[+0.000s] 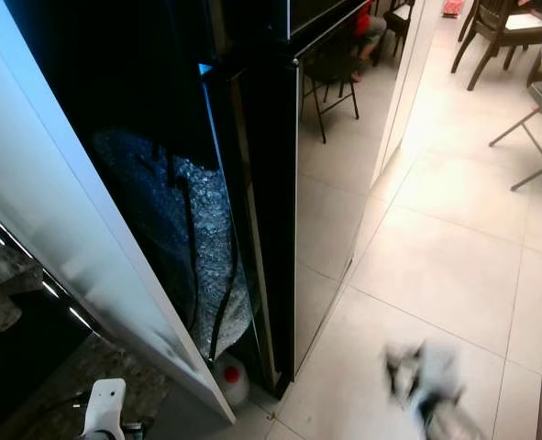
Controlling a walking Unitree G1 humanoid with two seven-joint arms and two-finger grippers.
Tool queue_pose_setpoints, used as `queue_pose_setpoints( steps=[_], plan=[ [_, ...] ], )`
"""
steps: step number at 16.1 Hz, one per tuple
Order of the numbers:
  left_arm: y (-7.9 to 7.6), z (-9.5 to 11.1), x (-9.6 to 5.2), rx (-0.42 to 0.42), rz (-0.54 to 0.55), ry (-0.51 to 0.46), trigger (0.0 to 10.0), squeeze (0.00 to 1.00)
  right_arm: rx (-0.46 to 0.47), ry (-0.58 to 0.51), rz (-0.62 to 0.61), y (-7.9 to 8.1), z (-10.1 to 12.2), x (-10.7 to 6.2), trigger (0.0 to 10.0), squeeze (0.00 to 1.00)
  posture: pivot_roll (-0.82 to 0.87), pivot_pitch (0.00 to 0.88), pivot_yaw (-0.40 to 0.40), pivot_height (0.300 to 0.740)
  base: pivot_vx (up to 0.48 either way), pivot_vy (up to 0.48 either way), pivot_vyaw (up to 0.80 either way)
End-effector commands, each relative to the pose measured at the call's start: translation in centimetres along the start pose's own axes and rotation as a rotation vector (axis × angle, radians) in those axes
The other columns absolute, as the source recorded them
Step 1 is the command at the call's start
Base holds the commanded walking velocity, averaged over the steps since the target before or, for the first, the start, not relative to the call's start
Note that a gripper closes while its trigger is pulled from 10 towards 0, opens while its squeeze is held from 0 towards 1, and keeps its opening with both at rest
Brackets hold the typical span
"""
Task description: Restocking fridge
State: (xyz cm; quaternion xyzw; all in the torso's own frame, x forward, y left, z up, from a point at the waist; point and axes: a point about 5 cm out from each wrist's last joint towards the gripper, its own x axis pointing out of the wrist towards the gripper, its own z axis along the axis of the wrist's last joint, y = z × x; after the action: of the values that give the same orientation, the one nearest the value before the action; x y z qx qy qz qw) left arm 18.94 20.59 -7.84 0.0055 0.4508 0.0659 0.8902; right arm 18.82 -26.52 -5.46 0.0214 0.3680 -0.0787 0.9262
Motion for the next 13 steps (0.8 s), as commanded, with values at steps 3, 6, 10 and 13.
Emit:
queue_pose_setpoints(
  steps=[3,6,10,13],
  plan=[
    [0.4,-0.5,-0.1,-0.025,0.031,0.023,10.0,0.0,-0.037,0.184,0.042,2.0,-3.7,-0.4,10.0,0.0,-0.14,0.0,0.032,0.74,0.0,0.0,0.0],
    [0.3,-0.6,-0.1,-0.076,0.08,0.023,10.0,0.0,-0.097,0.234,0.105,3.4,-4.3,-0.3,10.0,0.0,-0.07,0.0,-0.034,0.74,0.0,0.0,0.0],
    [1.5,-2.2,-0.5,-0.075,0.094,0.062,10.0,0.0,-0.146,0.267,0.086,2.3,-5.0,-0.7,10.0,0.0,-0.07,0.0,0.022,0.74,0.0,0.0,0.0],
    [2.6,-4.2,-1.1,-0.062,0.095,0.123,10.0,0.0,-0.121,0.27,0.043,1.4,-5.8,-1.2,10.0,0.0,-0.08,0.0,0.05,0.74,0.0,0.0,0.14]
  ],
)
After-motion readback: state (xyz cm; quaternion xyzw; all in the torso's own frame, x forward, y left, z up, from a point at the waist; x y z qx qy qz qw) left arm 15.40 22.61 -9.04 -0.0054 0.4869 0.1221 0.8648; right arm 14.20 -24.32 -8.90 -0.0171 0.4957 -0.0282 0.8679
